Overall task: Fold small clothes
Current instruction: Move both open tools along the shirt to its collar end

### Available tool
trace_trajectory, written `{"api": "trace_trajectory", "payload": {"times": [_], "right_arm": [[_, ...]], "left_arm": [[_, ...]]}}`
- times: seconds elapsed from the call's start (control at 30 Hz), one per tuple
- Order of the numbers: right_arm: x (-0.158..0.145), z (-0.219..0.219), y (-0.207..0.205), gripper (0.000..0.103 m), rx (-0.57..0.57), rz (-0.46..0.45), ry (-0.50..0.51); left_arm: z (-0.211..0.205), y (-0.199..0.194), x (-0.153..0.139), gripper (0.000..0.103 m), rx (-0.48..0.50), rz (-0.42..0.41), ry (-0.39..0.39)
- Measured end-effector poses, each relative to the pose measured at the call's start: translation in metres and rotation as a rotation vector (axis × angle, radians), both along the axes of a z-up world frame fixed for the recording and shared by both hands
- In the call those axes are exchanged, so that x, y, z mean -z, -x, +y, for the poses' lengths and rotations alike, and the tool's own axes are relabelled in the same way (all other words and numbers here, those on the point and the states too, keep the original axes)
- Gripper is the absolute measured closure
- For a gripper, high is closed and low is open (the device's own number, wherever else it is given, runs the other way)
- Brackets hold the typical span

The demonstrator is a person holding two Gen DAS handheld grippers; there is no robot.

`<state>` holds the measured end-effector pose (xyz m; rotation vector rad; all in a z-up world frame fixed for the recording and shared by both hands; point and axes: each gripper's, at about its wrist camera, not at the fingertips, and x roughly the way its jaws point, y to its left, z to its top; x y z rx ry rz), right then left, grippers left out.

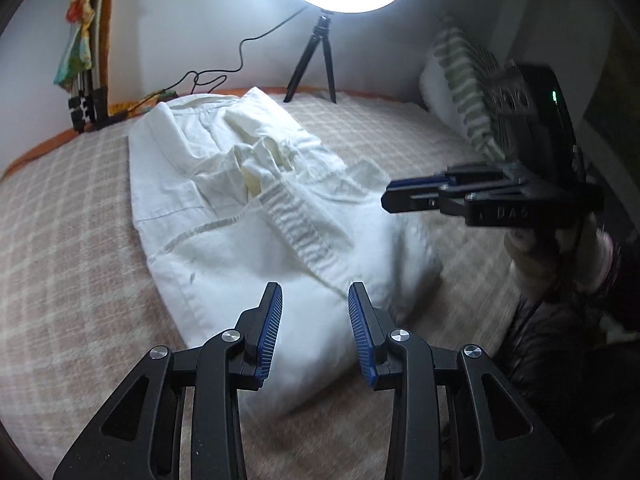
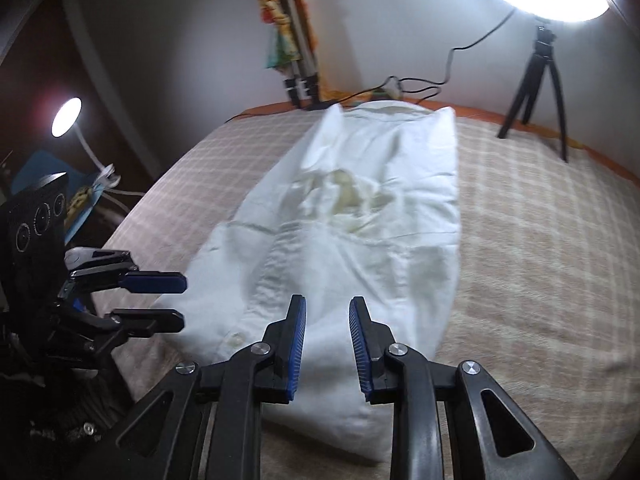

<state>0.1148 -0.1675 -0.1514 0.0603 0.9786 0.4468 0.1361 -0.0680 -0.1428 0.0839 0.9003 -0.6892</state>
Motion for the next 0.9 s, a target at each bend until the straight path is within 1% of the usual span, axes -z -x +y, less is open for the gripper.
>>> {"api": "trace_trajectory", "payload": {"times": [0.03, 0.1, 0.2, 0.23, 0.27, 0.3, 0.37, 0.43, 0.5, 0.57, 0.6, 0.63, 0.67, 0.73, 0.8, 0.83, 0.9], "right_arm": [[0.003, 0.006, 0.004, 0.079, -0.019, 0.001, 0.018], [0.010, 0.016, 0.012, 0.079, -0.042, 0.015, 0.066], [0.027, 0.021, 0.025, 0.080, -0.040, 0.063, 0.144], [0.033, 0.021, 0.030, 0.082, -0.030, 0.075, 0.179], [0.039, 0.017, 0.033, 0.082, -0.015, 0.091, 0.190], [0.043, 0.011, 0.035, 0.085, 0.005, 0.112, 0.174], [0.044, -0.002, 0.038, 0.087, 0.043, 0.138, 0.115], [0.040, -0.006, 0.041, 0.087, 0.051, 0.150, 0.124], [0.036, -0.008, 0.042, 0.086, 0.049, 0.157, 0.133], [0.030, -0.018, 0.039, 0.084, 0.080, 0.162, 0.085], [0.025, -0.024, 0.037, 0.084, 0.095, 0.145, 0.047], [0.022, -0.027, 0.033, 0.083, 0.108, 0.129, 0.030], [0.017, -0.028, 0.031, 0.080, 0.115, 0.106, 0.020], [0.008, -0.025, 0.025, 0.080, 0.095, 0.054, 0.013], [0.003, -0.019, 0.019, 0.080, 0.057, 0.024, 0.031], [0.003, -0.016, 0.013, 0.080, 0.045, 0.022, 0.051], [0.009, -0.018, 0.001, 0.080, 0.040, 0.038, 0.061]], "left_arm": [[-0.003, 0.001, 0.004, 0.070, 0.012, 0.001, -0.022], [-0.006, 0.002, 0.018, 0.070, 0.015, 0.029, -0.058], [-0.004, 0.006, 0.035, 0.070, 0.002, 0.055, -0.082], [-0.004, 0.008, 0.040, 0.070, 0.010, 0.052, -0.084], [-0.002, 0.009, 0.043, 0.070, 0.018, 0.046, -0.068], [0.004, 0.008, 0.043, 0.070, 0.020, 0.052, -0.033], [0.013, 0.004, 0.040, 0.070, -0.003, 0.092, 0.012], [0.020, 0.002, 0.034, 0.070, -0.030, 0.088, 0.011], [0.030, -0.002, 0.028, 0.070, -0.065, 0.066, -0.012], [0.043, -0.011, 0.025, 0.070, -0.123, 0.072, -0.010], [0.051, -0.018, 0.024, 0.070, -0.154, 0.081, -0.007], [0.056, -0.023, 0.023, 0.070, -0.173, 0.087, -0.002], [0.062, -0.030, 0.021, 0.070, -0.189, 0.092, 0.005], [0.067, -0.040, 0.014, 0.070, -0.207, 0.084, 0.013], [0.068, -0.049, 0.003, 0.070, -0.201, 0.053, 0.017], [0.067, -0.054, -0.001, 0.070, -0.196, 0.041, 0.020], [0.066, -0.065, -0.010, 0.070, -0.187, 0.026, 0.030]]}}
